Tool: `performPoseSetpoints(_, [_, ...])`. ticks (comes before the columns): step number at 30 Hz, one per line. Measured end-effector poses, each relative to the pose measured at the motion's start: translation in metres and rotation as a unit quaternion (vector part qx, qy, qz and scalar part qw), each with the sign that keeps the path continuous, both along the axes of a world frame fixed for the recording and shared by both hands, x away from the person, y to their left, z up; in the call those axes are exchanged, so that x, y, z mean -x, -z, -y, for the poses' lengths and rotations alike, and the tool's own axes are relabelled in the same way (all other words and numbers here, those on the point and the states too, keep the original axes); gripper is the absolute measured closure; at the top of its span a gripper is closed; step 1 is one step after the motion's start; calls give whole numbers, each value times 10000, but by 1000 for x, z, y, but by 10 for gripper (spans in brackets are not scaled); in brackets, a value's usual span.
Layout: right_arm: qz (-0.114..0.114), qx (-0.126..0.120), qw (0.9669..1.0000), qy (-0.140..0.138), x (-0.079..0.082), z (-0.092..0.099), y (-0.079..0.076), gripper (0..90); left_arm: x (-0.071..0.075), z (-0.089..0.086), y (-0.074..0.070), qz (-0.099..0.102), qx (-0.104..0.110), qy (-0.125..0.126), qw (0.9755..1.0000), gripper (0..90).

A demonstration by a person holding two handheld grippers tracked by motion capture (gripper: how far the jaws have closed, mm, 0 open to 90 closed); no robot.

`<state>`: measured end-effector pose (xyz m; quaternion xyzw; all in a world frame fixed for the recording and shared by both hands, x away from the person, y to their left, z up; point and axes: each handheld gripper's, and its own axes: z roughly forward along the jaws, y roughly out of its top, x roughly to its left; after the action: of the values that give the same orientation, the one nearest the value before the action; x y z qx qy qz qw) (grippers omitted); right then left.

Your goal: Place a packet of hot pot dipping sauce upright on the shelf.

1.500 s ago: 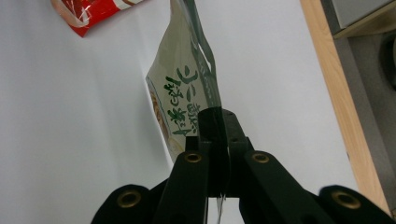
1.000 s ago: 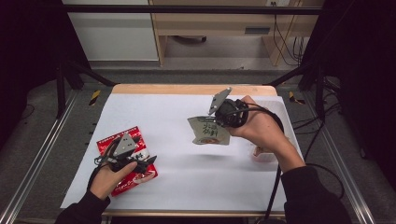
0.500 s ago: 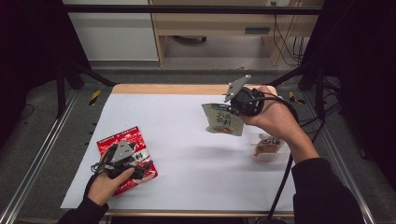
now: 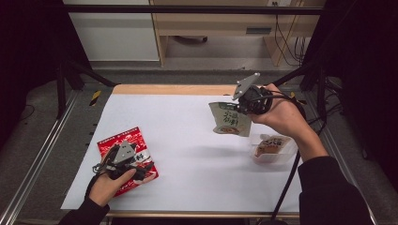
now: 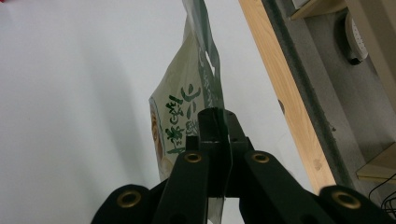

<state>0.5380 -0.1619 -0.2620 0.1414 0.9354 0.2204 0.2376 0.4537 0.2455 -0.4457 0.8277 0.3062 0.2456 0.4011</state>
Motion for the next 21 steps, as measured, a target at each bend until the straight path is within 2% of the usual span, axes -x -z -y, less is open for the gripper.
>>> performPoseSetpoints(10, [48,-72,9999,114,-3,15,-4,900,0,1,1,-14,-63,18,10000,60])
performPoseSetpoints(14, [110,-89,9997,193,-4,28,-7,900,0,1,1,-21,-71,17,10000,60])
performPoseSetpoints(21, [220,-302,9986,375,-3,50,-9,900,0,3,2,-28,-105,35,9999,60])
